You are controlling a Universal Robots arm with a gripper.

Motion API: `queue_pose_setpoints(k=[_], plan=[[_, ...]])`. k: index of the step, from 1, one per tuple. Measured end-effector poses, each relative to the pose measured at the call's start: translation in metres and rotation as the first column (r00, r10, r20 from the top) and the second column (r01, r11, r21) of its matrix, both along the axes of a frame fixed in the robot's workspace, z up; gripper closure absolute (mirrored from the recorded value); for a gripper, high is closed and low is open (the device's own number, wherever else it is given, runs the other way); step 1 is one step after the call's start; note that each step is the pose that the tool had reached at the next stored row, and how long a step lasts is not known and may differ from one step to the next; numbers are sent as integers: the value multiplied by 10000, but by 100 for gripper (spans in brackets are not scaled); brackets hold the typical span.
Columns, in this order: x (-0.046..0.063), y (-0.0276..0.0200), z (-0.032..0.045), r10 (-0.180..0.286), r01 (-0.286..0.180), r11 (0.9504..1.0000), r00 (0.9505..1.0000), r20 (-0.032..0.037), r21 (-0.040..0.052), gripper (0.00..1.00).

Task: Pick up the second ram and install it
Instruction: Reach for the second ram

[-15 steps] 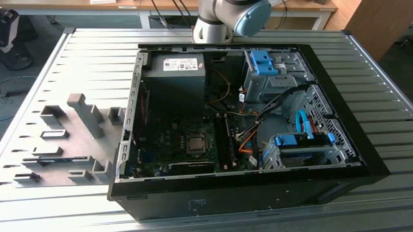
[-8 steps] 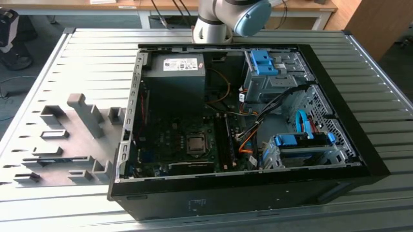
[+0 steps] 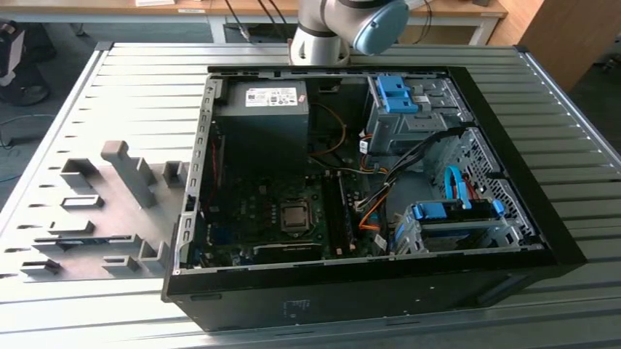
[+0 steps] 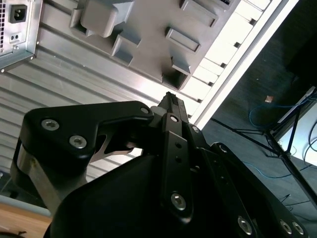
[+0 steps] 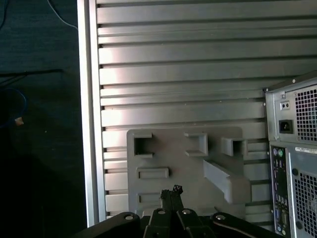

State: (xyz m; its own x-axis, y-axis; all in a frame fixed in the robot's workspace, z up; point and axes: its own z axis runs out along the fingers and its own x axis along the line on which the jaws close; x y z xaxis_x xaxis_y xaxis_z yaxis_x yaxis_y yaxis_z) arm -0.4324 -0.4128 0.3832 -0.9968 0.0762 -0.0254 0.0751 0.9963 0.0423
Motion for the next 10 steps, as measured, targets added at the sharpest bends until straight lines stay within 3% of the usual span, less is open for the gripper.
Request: queue_pose_setpoints(k=[3,10], plan=[[0,-89,-4,0,0,10000,10000,-3,-17,89],[0,-263,-9,0,0,9999,10000,-1,-164,89]])
